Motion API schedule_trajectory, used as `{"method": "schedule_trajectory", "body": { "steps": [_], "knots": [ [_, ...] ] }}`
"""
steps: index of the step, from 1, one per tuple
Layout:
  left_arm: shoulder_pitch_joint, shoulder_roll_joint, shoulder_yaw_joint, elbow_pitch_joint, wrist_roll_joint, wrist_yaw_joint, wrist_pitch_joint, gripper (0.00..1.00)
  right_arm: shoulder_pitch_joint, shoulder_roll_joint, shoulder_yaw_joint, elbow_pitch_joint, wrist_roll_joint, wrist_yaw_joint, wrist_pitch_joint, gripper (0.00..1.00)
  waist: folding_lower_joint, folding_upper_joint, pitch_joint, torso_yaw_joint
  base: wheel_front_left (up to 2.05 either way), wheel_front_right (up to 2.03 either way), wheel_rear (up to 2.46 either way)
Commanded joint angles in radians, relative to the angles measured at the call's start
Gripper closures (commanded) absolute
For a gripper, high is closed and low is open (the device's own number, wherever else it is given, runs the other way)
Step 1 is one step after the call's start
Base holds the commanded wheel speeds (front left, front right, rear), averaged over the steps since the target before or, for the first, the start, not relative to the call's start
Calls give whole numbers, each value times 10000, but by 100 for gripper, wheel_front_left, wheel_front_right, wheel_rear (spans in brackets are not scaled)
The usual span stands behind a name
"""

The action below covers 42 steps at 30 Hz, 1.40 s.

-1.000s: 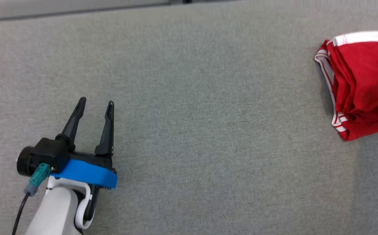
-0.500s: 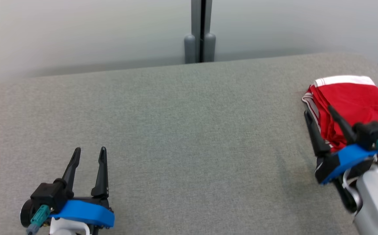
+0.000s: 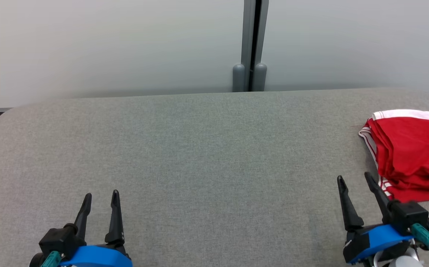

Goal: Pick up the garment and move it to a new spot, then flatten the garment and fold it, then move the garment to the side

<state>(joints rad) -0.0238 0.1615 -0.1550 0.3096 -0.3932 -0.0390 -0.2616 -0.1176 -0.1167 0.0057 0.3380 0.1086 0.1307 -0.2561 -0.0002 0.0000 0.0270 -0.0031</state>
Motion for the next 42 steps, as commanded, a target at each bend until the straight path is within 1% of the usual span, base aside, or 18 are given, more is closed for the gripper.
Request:
{"method": "schedule_trajectory", "body": {
  "steps": [1,9,15,42],
  "knots": [
    [-4,24,3,17,7,-20,-43,0,152,71,-46,-53,-19,4,35,0,2,0,-16,12,0,0,0],
    [-133,-49,43,416,-190,-15,40,0,536,384,-237,-320,-325,5,425,0,2,0,-124,21,0,0,0],
    [-301,98,-62,644,-151,-53,211,0,698,460,-264,-429,-426,5,593,0,2,0,-155,-5,0,0,0],
    [-276,244,-343,324,-224,119,256,0,762,659,-461,-610,-323,4,552,0,2,0,-45,-80,0,0,0]
  ]
}}
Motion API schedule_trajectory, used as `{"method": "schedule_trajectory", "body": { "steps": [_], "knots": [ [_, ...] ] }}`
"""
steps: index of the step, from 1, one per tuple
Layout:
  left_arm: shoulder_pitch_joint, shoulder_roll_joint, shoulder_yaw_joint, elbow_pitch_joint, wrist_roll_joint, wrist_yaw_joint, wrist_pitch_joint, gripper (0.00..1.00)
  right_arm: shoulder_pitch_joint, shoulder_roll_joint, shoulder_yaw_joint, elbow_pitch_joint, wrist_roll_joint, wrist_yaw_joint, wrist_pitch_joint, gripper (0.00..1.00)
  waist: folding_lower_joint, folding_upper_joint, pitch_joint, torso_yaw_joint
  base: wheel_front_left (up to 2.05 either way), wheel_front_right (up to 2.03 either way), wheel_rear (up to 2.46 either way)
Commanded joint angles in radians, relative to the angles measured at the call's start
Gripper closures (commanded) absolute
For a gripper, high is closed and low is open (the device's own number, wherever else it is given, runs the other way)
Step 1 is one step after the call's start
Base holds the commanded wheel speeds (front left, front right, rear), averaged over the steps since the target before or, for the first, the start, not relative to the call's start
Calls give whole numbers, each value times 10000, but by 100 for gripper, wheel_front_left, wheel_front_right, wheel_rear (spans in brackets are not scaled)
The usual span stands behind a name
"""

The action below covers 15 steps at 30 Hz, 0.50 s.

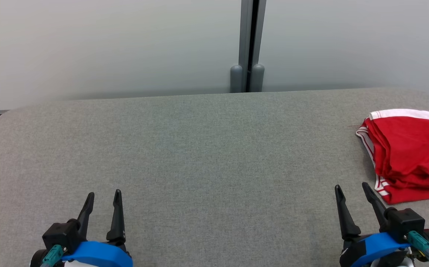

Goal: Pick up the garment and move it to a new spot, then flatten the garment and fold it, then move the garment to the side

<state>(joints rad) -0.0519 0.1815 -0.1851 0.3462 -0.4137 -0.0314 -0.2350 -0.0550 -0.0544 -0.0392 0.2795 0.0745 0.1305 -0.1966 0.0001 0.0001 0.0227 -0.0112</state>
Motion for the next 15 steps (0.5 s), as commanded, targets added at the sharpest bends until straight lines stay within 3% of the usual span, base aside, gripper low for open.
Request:
{"method": "schedule_trajectory", "body": {
  "steps": [1,3,4,9,15],
  "knots": [
    [10,49,-49,-48,-26,49,-3,0,138,37,-10,-33,24,7,-41,0,-1,-1,2,2,0,0,0],
    [24,47,-78,-48,-70,-7,44,0,148,39,-8,-41,36,7,-28,0,-1,-1,4,12,0,0,0],
    [30,55,-86,-53,-63,-6,44,100,154,40,-10,-47,38,7,-21,100,-1,-1,7,19,0,0,0],
    [280,-120,-141,284,-191,-14,128,100,-9,29,-37,377,172,0,101,100,0,-1,6,8,0,0,0],
    [187,-218,143,187,-1177,-98,426,100,-100,29,-154,359,1443,0,411,100,0,-1,-4,13,0,0,0]
  ]
}}
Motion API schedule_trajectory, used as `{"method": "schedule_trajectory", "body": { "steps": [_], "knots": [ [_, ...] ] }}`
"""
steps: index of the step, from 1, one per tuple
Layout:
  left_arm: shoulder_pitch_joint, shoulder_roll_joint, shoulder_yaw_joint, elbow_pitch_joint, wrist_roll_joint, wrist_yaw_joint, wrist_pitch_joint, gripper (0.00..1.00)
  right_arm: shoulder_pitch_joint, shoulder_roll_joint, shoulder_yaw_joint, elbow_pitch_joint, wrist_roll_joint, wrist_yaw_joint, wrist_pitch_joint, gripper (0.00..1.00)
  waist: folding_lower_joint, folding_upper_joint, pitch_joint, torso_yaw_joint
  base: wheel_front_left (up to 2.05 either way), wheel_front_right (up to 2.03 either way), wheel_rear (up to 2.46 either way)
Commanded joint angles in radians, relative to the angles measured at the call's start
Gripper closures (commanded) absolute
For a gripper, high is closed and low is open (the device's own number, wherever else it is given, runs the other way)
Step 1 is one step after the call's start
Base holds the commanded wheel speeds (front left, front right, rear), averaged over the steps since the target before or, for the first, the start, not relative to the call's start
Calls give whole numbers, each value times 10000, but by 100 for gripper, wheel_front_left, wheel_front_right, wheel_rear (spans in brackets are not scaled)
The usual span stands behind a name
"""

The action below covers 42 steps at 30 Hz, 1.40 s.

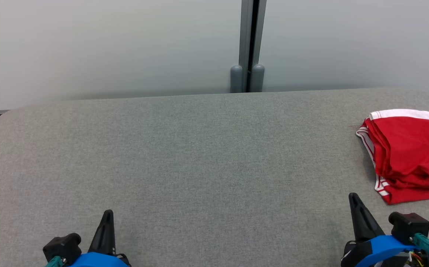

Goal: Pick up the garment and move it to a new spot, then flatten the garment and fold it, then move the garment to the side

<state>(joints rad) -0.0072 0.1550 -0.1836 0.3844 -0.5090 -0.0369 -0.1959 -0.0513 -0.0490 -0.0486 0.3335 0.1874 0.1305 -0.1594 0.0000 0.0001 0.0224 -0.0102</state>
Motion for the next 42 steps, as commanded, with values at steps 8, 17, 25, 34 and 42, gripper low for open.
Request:
{"method": "schedule_trajectory", "body": {
  "steps": [8,17,25,34,42],
  "knots": [
    [-367,-90,480,-365,-1577,-155,412,100,-149,-25,-86,-336,2075,0,332,100,0,-1,-16,10,0,0,0],
    [-459,-208,801,-509,-2801,-260,754,100,-204,-25,-148,-431,3653,1,629,100,0,-1,-30,18,0,0,0],
    [-535,-297,1039,-610,-3673,-337,999,100,-257,-25,-199,-490,4773,1,849,100,0,-1,-41,23,0,0,0],
    [-605,-405,1316,-724,-4692,-425,1295,100,-321,-25,-264,-556,6086,2,1114,100,0,-1,-56,31,0,0,0],
    [-682,-487,1540,-823,-5529,-494,1531,100,-371,-25,-321,-605,7164,2,1323,100,0,-1,-69,38,0,0,0]
  ]
}}
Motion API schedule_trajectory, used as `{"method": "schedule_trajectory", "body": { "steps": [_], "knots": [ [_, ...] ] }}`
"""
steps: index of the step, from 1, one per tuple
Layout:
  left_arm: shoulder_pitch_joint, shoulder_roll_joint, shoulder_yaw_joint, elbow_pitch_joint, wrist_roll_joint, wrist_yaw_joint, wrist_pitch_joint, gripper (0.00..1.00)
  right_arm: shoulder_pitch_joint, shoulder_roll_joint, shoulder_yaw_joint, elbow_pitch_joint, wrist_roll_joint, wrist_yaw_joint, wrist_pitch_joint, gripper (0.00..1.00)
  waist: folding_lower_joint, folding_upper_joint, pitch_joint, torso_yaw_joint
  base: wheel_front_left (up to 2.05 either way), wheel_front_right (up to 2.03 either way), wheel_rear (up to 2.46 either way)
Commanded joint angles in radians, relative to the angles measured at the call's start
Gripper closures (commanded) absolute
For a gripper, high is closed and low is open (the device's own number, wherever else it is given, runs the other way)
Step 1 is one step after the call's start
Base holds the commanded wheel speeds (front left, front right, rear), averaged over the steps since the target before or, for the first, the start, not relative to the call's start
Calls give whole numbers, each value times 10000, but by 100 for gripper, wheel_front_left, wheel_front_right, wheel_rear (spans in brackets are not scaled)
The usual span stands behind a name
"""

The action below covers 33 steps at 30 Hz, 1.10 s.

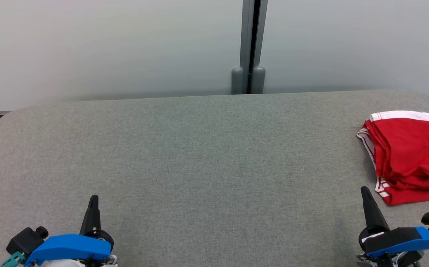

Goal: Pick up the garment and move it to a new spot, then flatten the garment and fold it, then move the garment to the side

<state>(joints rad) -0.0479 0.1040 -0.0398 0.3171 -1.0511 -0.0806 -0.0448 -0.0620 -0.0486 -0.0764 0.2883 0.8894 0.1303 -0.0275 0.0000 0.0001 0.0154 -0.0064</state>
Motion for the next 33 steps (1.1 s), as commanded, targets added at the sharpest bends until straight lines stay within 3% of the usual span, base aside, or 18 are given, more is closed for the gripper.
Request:
{"method": "schedule_trajectory", "body": {
  "steps": [1,33],
  "knots": [
    [-283,15,132,-158,-207,-65,53,100,-269,-29,-50,-158,268,4,33,100,0,-1,-1,1,0,0,0],
    [-483,-271,865,-463,-2946,-298,848,100,-420,-29,-225,-322,3806,5,748,100,0,-1,-53,28,0,0,0]
  ]
}}
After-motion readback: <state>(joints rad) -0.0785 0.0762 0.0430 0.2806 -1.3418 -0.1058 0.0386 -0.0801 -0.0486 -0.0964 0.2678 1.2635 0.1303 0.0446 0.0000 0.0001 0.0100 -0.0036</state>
